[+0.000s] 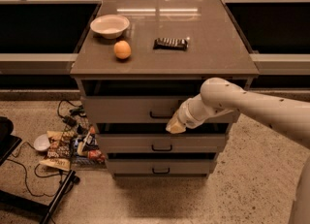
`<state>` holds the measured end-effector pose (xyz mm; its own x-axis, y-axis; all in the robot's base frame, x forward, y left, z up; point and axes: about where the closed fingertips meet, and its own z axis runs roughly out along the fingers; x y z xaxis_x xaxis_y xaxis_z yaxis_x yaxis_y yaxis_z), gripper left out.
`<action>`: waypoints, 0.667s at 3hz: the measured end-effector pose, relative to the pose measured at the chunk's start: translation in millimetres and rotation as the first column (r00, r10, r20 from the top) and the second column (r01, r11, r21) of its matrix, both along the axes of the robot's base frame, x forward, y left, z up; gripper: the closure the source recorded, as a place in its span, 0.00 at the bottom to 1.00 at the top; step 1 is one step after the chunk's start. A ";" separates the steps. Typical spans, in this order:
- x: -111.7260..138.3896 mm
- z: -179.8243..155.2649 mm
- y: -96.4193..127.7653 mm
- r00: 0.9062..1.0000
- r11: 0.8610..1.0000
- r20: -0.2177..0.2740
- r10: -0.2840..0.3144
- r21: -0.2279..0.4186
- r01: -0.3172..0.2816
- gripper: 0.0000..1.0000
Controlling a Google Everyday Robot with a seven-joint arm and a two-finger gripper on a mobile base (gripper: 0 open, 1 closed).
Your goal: Close top drawer
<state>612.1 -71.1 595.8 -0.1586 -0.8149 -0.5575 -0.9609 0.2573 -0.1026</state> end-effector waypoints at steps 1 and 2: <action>-6.9 1.5 0.5 1.000 1.000 -0.003 0.007 -0.003 -0.007 1.00; -35.1 8.5 3.5 0.999 0.999 -0.018 0.042 -0.018 -0.042 1.00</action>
Offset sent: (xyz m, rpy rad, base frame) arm -0.0674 0.0043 0.0199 -0.0364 0.0296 0.0766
